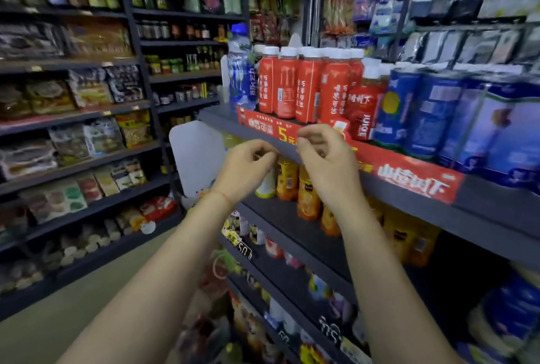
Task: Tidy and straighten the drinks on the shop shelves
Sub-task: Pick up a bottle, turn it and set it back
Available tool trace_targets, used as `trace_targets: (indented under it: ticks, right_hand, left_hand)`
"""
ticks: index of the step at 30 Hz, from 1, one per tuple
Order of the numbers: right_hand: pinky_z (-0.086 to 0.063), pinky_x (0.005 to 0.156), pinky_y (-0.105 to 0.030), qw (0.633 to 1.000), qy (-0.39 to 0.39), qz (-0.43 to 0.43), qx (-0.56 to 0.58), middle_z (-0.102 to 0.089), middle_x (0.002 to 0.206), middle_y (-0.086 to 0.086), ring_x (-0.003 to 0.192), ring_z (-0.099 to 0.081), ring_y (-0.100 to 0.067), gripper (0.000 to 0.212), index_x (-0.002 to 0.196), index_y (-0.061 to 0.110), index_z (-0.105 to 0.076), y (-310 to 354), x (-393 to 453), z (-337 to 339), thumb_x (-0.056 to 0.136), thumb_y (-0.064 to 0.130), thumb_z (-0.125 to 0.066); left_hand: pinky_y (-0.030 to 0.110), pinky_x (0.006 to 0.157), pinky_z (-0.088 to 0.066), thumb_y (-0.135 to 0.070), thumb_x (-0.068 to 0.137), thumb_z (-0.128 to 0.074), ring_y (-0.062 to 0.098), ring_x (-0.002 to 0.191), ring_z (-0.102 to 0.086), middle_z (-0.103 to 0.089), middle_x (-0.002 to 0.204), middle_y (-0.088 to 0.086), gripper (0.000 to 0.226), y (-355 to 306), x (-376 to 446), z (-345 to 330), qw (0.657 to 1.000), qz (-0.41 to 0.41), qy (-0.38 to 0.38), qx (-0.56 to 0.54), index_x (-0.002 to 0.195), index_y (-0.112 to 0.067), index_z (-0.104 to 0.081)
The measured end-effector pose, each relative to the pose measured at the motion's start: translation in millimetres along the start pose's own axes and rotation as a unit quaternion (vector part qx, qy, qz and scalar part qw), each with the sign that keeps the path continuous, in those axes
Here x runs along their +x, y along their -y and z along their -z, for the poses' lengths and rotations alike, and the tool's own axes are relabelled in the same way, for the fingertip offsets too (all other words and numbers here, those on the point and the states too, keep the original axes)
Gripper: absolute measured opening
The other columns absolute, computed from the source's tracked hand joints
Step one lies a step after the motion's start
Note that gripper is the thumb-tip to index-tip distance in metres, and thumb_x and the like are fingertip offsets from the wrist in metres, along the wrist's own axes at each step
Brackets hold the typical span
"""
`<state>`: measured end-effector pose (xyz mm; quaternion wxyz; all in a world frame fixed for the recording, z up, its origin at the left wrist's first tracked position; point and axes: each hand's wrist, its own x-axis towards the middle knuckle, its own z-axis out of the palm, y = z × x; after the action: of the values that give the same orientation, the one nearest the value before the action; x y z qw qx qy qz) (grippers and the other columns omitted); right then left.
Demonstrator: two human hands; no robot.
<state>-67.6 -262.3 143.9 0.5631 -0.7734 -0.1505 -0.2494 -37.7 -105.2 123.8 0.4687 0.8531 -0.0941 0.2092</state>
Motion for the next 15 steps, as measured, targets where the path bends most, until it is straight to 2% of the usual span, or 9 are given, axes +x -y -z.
trace_targets:
  ticks: [2,4,5,6,7,8,10,12,15]
  right_hand:
    - [-0.046,0.071,-0.007,1.000,0.017,0.023,-0.005,-0.065,0.101,0.011,0.089,-0.060,0.003,0.014,0.108,0.020,-0.064,3.9,30.4,-28.5,0.095,0.019,-0.058]
    - [-0.044,0.076,-0.004,0.998,0.029,0.047,-0.020,-0.065,0.108,0.005,0.093,-0.059,0.003,0.019,0.113,0.018,-0.063,9.3,60.6,-56.2,0.095,0.017,-0.058]
    - [-0.046,0.083,-0.009,0.997,0.029,0.063,-0.035,-0.065,0.112,0.002,0.096,-0.060,-0.001,0.022,0.116,0.016,-0.063,12.5,76.6,-69.7,0.095,0.016,-0.058]
    - [-0.049,0.091,-0.019,0.995,0.026,0.079,-0.057,-0.065,0.114,0.000,0.101,-0.061,-0.008,0.025,0.119,0.014,-0.062,15.1,92.7,-83.0,0.094,0.017,-0.057]
    - [-0.049,0.096,-0.029,0.992,0.023,0.088,-0.088,-0.065,0.118,-0.003,0.107,-0.060,-0.014,0.029,0.122,0.012,-0.061,16.5,109.0,-96.2,0.093,0.018,-0.058]
    - [-0.048,0.098,-0.035,0.988,0.024,0.087,-0.124,-0.064,0.121,-0.005,0.111,-0.059,-0.018,0.034,0.125,0.011,-0.059,18.0,124.1,-108.8,0.093,0.019,-0.058]
    - [-0.046,0.094,-0.035,0.980,0.034,0.047,-0.190,-0.063,0.124,-0.010,0.115,-0.058,-0.025,0.039,0.128,0.008,-0.055,19.3,151.9,-133.4,0.091,0.020,-0.058]
    - [-0.042,0.082,-0.030,0.974,0.051,-0.024,-0.221,-0.061,0.125,-0.014,0.115,-0.057,-0.030,0.044,0.129,0.006,-0.049,19.4,176.3,-155.2,0.090,0.023,-0.060]
    - [-0.037,0.076,-0.029,0.967,0.053,-0.098,-0.231,-0.059,0.126,-0.019,0.114,-0.058,-0.034,0.047,0.127,0.003,-0.044,16.2,205.7,-181.2,0.090,0.025,-0.062]
  left_hand:
    - [0.031,0.070,-0.050,-0.024,0.082,-0.055,0.015,0.077,-0.064,-0.068,0.077,-0.007,0.015,21.5,32.5,10.0,0.999,-0.005,-0.037,0.000,0.073,-0.031,-0.065]
    - [0.034,0.075,-0.051,-0.031,0.078,-0.052,0.016,0.083,-0.063,-0.069,0.083,-0.003,0.017,40.4,64.8,22.0,0.997,-0.019,-0.074,0.005,0.079,-0.025,-0.068]
    - [0.032,0.078,-0.051,-0.030,0.079,-0.053,0.014,0.085,-0.062,-0.069,0.088,0.000,0.019,48.1,82.0,29.8,0.996,-0.024,-0.089,-0.002,0.082,-0.023,-0.070]
    - [0.024,0.079,-0.049,-0.027,0.082,-0.055,0.010,0.085,-0.060,-0.068,0.093,0.001,0.017,56.2,100.6,38.0,0.995,-0.024,-0.100,-0.010,0.087,-0.021,-0.071]
    - [0.014,0.077,-0.045,-0.023,0.085,-0.058,0.006,0.084,-0.058,-0.066,0.099,0.003,0.016,62.3,118.7,46.9,0.994,-0.023,-0.109,-0.013,0.093,-0.018,-0.071]
    - [0.011,0.074,-0.041,-0.020,0.088,-0.059,0.005,0.084,-0.056,-0.063,0.104,0.004,0.017,70.6,137.4,54.9,0.993,-0.017,-0.114,-0.010,0.100,-0.016,-0.069]
    - [0.020,0.082,-0.043,-0.025,0.087,-0.062,0.014,0.095,-0.057,-0.060,0.112,0.007,0.026,87.8,172.7,66.5,0.993,-0.014,-0.116,-0.020,0.111,-0.014,-0.064]
    - [0.029,0.087,-0.044,-0.029,0.084,-0.064,0.020,0.107,-0.057,-0.058,0.118,0.009,0.039,101.0,203.5,73.4,0.994,-0.003,-0.096,-0.056,0.120,-0.014,-0.058]
    - [0.029,0.093,-0.042,-0.024,0.089,-0.067,0.019,0.115,-0.053,-0.052,0.128,0.009,0.057,111.5,239.6,75.4,0.992,0.028,-0.014,-0.118,0.139,-0.011,-0.043]
